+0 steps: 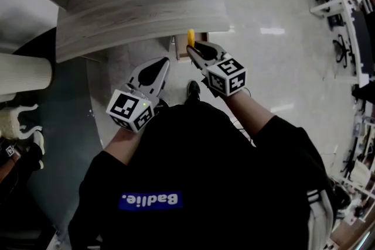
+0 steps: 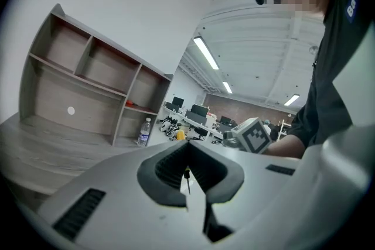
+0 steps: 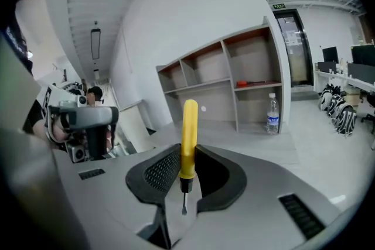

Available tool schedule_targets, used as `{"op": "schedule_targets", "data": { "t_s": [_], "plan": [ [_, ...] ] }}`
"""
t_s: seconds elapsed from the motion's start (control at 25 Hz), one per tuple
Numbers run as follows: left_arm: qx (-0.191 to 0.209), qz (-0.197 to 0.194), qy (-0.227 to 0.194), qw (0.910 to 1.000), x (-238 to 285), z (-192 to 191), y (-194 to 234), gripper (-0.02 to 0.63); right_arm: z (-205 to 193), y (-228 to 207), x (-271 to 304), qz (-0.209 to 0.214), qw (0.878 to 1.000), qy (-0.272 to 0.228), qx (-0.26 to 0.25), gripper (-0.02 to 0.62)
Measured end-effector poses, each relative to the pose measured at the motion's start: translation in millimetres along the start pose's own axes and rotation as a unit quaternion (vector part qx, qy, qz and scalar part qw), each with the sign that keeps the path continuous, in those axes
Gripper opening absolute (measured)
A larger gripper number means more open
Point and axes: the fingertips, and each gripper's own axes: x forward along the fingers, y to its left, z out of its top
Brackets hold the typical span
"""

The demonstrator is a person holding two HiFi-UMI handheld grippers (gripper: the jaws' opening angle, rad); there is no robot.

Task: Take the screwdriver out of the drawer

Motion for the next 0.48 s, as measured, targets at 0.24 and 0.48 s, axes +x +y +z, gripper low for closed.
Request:
{"op": "schedule_targets", "data": {
  "t_s": [0.24,0.48],
  "plan": [
    [0.006,-0.009,0.007,0.9999,0,3,-4,0.002,29,28,-24,0.032,0.999,-0.036,0.008,0.095],
    [-0.001,-0.014,0.008,0.9999,-2,0,-12,0.002,40,49,-41,0.055,0.997,-0.058,0.009,0.095]
  ]
}}
